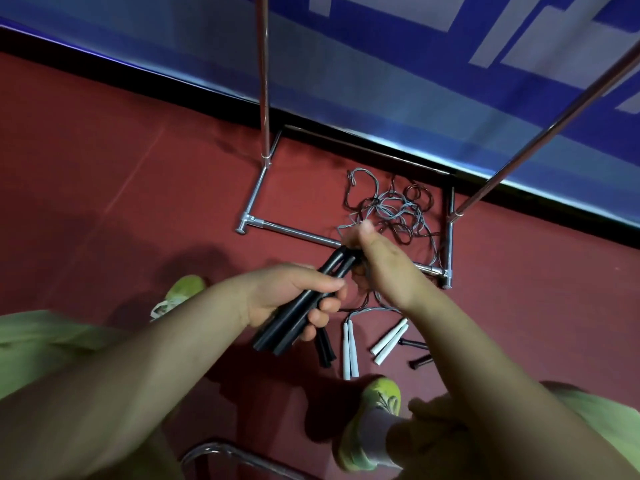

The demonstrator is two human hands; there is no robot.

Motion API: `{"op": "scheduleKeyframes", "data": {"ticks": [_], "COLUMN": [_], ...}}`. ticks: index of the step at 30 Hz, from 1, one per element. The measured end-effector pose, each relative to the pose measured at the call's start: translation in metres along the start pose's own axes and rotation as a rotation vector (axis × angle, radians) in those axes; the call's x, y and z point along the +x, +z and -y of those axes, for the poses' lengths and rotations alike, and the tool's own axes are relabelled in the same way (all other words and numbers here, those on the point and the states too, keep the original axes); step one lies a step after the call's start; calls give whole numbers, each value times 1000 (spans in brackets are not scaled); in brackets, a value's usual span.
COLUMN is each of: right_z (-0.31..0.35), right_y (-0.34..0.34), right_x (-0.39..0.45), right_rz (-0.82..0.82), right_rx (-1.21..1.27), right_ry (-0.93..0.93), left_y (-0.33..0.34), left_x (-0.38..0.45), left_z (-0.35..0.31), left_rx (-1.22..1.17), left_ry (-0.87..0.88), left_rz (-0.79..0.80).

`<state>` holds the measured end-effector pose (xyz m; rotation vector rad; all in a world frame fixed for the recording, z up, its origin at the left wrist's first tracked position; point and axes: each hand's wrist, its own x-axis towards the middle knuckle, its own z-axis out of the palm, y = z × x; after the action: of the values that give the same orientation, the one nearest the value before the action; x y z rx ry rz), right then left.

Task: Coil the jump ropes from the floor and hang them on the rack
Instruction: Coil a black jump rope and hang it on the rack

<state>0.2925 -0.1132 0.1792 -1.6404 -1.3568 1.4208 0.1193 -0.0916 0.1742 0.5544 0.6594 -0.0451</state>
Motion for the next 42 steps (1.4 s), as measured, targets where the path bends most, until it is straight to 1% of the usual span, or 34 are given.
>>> {"op": "scheduleKeyframes", "data": {"ticks": [2,4,6,9,12,14,16,18,20,22,24,27,29,32,34,36,39,42], "right_z": [-2,-6,-9,-6,-2,5,13,19,23,25,28,28,23,15,10,7,5,4], "right_y": [-5,-10,-12,-9,-11,-11,-9,-9,-11,-16,-20,-22,-24,-23,-19,-14,-11,-7], "right_x": [1,1,-2,-4,-6,-6,-6,-7,-9,-10,-11,-12,-10,-5,-3,-2,1,3], "right_rz": [3,35,96,166,153,164,147,98,84,91,136,233,256,343,429,473,509,496], "right_rx": [67,-60,-169,-110,-58,-90,-219,-275,-313,-338,-255,-132,-147,-176,-106,5,121,211], "right_ry": [69,80,48,-27,-82,-102,-150,-191,-233,-257,-248,-204,-186,-123,-58,-5,4,-34], "left_y": [-3,-11,-19,-27,-29,-30,-29,-29,-27,-24,-21,-15,-11,-5,-6,-7,-5,-6], "left_x": [3,4,2,1,-2,-4,-7,-10,-11,-11,-10,-5,-2,1,-1,-4,-10,-13], "left_z": [-5,-11,-15,-19,-19,-23,-29,-32,-31,-26,-21,-14,-10,-3,-1,-1,-6,-7], "left_rx": [-38,-86,-126,-148,-187,-200,-157,-53,82,254,416,542,623,695,718,707,637,562], "left_ry": [58,121,187,284,352,377,369,339,310,264,181,49,-24,-100,-143,-155,-125,-68], "left_rz": [-12,-19,37,171,185,113,-81,-270,-341,-358,-323,-186,-84,-1,23,73,185,234]}}
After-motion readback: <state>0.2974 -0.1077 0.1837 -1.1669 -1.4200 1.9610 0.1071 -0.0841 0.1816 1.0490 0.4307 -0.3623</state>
